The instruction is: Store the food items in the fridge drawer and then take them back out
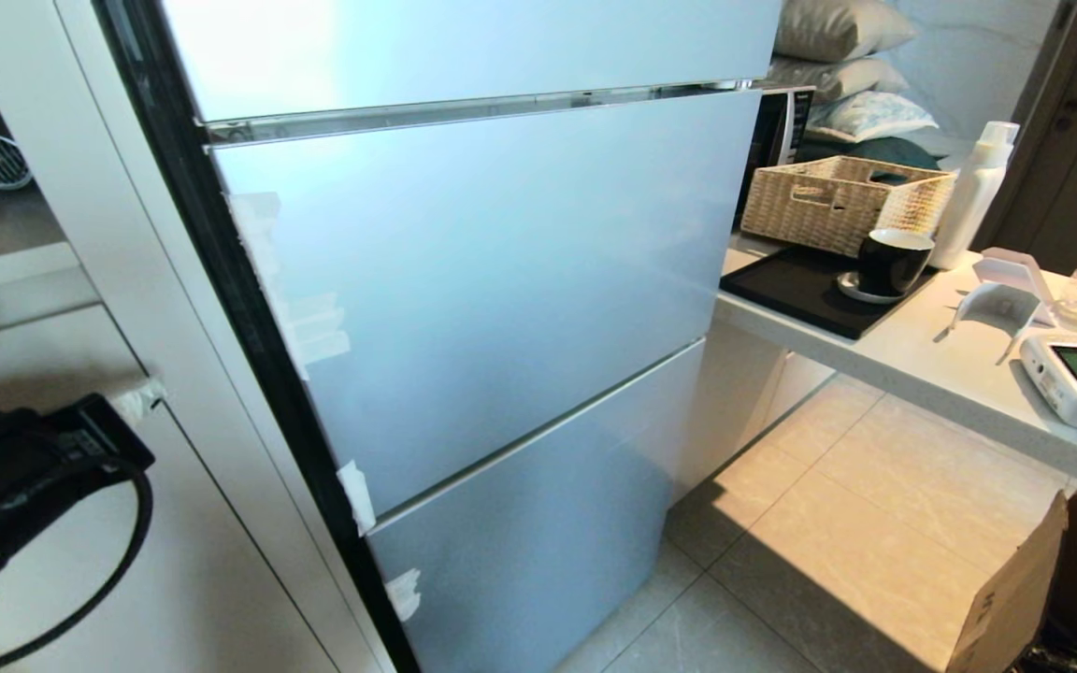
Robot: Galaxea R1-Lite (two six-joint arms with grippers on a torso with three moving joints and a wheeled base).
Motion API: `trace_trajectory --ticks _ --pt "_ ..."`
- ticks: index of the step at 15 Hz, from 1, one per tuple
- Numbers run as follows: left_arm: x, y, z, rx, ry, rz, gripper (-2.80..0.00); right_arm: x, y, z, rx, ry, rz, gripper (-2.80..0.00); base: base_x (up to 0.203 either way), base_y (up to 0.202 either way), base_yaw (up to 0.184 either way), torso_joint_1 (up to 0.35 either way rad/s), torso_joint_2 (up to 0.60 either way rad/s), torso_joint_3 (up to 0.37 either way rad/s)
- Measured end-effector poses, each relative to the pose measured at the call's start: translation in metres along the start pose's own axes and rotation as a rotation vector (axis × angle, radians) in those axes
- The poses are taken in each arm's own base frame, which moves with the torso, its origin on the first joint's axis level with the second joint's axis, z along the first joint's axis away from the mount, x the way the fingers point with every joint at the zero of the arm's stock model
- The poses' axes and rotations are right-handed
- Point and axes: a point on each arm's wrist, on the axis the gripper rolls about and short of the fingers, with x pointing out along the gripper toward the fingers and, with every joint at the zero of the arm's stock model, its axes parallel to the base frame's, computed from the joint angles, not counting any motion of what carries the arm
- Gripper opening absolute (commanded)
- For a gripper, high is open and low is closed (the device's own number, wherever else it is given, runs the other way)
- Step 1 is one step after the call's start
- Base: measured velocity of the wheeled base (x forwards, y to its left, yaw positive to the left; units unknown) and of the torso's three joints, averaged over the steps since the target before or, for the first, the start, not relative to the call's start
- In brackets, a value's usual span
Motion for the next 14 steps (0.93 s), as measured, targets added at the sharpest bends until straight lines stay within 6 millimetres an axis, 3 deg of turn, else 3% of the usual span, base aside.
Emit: trace_trajectory --ticks 5,14 --pt "0.027 -0.018 0.007 -0.003 -0.025 -0.085 -2.80 0.000 0.000 0.000 0.000 0.000 0.000 -2.80 0.000 0.000 0.000 0.000 0.00 0.000" --pt "0.043 -0.049 0.012 0.000 -0.024 -0.184 -2.80 0.000 0.000 0.000 0.000 0.000 0.000 -2.80 0.000 0.000 0.000 0.000 0.00 0.000"
